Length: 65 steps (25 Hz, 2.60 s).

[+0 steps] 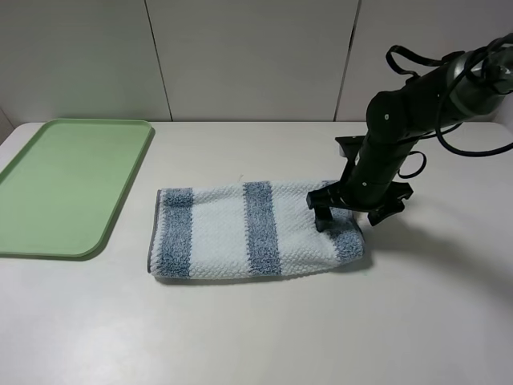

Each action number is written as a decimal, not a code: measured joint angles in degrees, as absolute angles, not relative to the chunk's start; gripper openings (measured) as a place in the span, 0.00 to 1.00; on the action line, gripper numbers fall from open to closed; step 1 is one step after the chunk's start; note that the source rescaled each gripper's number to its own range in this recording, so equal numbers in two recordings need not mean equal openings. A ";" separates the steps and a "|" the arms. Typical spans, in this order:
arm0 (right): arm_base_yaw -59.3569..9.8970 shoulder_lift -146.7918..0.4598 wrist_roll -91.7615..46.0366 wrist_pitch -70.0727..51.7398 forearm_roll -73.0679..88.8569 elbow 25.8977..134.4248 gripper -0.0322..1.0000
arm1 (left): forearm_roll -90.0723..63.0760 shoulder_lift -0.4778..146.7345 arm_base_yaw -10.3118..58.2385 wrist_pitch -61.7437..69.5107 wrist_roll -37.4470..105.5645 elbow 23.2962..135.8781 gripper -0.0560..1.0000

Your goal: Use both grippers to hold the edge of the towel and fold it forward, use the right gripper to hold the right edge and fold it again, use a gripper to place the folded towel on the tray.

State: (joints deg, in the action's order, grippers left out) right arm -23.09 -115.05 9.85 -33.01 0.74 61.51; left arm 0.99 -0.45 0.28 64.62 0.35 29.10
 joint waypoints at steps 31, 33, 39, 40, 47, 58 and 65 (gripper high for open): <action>-23.25 -117.81 8.34 -32.32 3.60 62.87 0.12 | 0.99 -0.45 0.28 64.62 0.35 29.10 0.92; -23.25 -117.81 8.32 -32.37 3.62 62.87 0.12 | 0.99 -0.45 0.28 64.62 0.35 29.10 0.92; -23.25 -116.06 8.21 -32.53 1.59 62.46 0.12 | 0.99 -0.45 0.28 64.62 0.35 29.10 0.92; -23.19 -115.55 8.21 -32.81 0.77 62.29 0.12 | 0.99 -0.45 0.28 64.62 0.35 29.10 0.92; -23.08 -111.23 8.37 -35.62 -3.07 61.97 0.12 | 0.99 -0.45 0.28 64.62 0.35 29.10 0.92; -23.00 -109.60 9.70 -47.06 -10.39 69.28 0.12 | 0.99 -0.45 0.28 64.62 0.35 29.10 0.92; -19.34 -109.60 7.68 -51.30 -10.55 72.38 0.12 | 0.99 -0.45 0.28 64.62 0.35 29.10 0.92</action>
